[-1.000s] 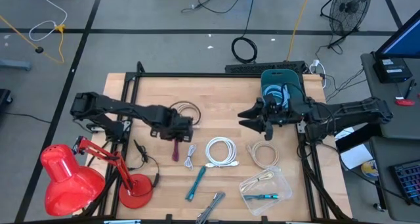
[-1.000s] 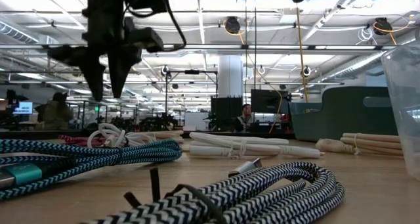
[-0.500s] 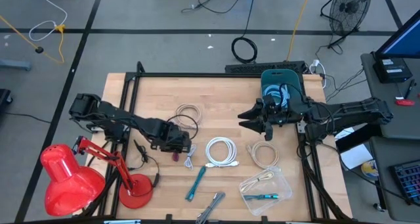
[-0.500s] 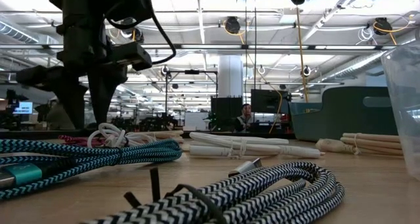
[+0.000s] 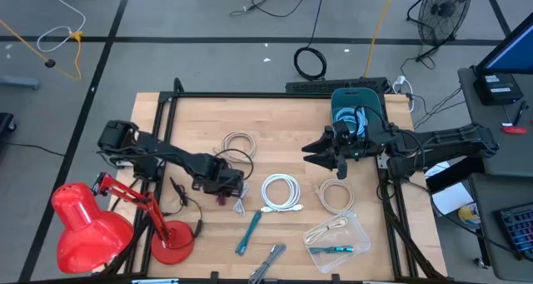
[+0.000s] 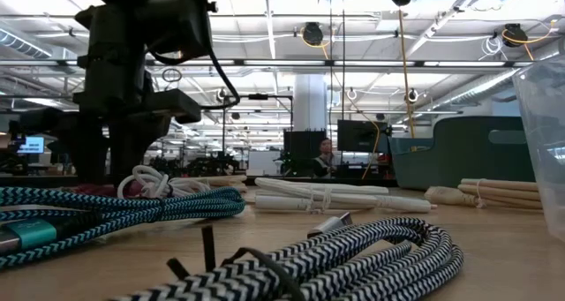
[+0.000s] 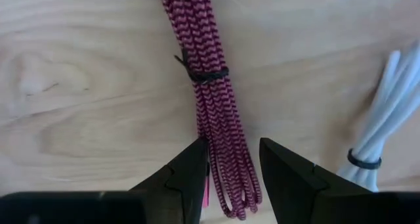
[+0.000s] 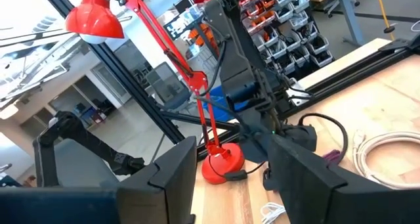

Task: Pick & Place USB Port
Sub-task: Put the red charger cable into the transparent bin

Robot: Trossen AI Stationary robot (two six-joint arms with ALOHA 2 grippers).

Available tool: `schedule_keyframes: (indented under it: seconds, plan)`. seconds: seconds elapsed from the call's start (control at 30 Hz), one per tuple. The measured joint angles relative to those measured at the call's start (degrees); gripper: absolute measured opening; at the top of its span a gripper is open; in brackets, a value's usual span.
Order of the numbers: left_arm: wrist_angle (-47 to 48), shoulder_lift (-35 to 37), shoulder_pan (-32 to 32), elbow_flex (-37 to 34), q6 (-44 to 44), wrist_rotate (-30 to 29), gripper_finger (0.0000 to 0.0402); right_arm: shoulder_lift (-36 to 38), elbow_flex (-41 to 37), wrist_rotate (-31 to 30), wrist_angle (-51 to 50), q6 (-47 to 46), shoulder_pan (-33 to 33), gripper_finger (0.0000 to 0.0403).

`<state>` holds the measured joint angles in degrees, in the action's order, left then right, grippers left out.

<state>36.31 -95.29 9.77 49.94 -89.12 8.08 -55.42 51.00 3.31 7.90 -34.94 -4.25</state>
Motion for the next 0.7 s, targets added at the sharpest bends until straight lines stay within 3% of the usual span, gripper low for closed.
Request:
schedule_keyframes:
  seconds: [0.7]
  plan:
    - [0.36,-1.37,-3.14,-0.10,2.12,0.93,0.0147,0.00,0.00,1.53,0.02,0.00,-0.02,0.0181]
